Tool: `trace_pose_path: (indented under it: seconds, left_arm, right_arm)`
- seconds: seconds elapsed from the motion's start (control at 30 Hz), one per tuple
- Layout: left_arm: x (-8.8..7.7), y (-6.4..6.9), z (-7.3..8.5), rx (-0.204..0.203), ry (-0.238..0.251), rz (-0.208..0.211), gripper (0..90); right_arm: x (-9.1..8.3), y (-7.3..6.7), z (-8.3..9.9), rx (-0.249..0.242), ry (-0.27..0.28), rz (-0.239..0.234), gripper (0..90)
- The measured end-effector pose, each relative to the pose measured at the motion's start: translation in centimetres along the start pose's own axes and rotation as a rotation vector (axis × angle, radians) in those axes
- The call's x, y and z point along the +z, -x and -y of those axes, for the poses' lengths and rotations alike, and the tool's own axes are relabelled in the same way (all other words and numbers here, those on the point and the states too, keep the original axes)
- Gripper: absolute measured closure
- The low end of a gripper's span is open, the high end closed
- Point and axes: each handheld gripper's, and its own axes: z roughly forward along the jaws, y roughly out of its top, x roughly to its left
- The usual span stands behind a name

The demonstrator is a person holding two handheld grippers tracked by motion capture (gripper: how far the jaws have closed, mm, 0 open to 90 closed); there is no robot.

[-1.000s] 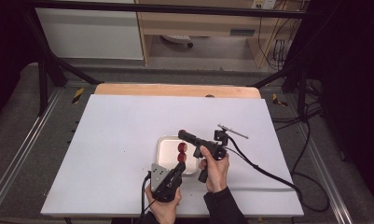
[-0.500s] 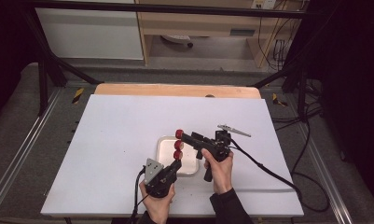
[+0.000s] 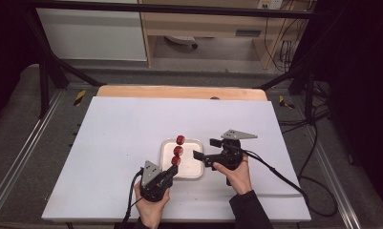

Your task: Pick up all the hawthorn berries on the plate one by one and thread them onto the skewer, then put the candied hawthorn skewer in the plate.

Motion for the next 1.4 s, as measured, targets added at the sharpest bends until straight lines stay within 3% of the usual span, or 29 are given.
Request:
trace_pose_path:
  seconds: [0.1,0.5,0.93,1.4]
  left_arm:
    - [-0.2,-0.6,-0.2,0.016,-0.023,0.006,88.2]
    - [-0.5,-2.3,-1.1,0.065,-0.103,0.015,88.1]
    - [-0.2,-3.4,-3.2,0.115,-0.218,0.035,88.0]
    - [2.7,-3.9,-5.4,0.205,-0.373,0.006,88.1]
  right_arm:
    - [-0.5,0.5,0.5,-0.046,-0.028,0.013,4.0]
    - [-2.5,3.0,3.7,-0.119,-0.116,0.065,0.9]
    - [-4.8,4.8,5.8,-0.111,-0.143,0.117,1.7]
    - [-6.7,5.4,7.2,-0.115,-0.159,0.139,1.7]
